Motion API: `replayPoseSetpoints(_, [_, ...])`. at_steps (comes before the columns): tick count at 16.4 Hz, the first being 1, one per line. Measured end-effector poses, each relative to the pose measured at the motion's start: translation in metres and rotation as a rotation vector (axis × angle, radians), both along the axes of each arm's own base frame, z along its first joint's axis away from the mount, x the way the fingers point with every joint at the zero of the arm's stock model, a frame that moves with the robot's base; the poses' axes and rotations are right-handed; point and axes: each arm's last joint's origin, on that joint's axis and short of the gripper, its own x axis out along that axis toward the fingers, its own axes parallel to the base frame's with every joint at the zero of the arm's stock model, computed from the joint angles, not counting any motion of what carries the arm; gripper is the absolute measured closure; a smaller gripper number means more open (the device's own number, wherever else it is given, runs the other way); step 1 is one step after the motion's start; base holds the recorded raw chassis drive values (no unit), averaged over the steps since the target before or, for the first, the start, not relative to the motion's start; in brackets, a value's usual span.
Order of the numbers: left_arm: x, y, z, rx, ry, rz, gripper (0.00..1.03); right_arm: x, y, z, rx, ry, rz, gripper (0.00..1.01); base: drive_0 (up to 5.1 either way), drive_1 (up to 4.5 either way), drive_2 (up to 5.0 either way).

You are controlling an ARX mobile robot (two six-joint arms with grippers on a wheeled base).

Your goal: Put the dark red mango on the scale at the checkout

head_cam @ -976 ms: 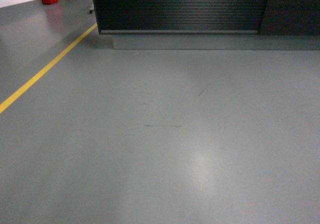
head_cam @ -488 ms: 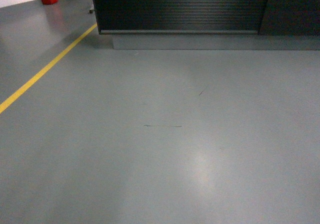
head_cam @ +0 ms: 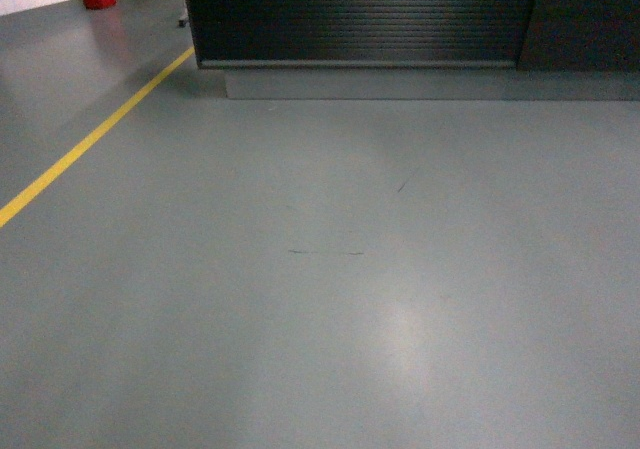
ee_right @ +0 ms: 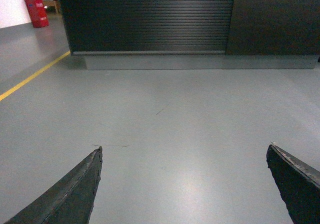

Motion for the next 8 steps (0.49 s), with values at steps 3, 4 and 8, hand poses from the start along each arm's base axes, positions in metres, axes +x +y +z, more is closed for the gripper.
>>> replayPoseSetpoints(3, [0.0,0.0,0.0,0.0,0.0,0.0,0.05,0.0,0.0,0.0,0.0,0.0,0.0,0.03,0.0,0.0,0.0])
replayPoseSetpoints(4, [0.0,0.0,0.0,0.0,0.0,0.0,0.05,0.0,0.0,0.0,0.0,0.0,0.0,0.03,0.0,0.0,0.0])
replayPoseSetpoints(8, [0.0,0.0,0.0,0.0,0.0,0.0,0.05,0.0,0.0,0.0,0.0,0.0,0.0,0.03,0.0,0.0,0.0])
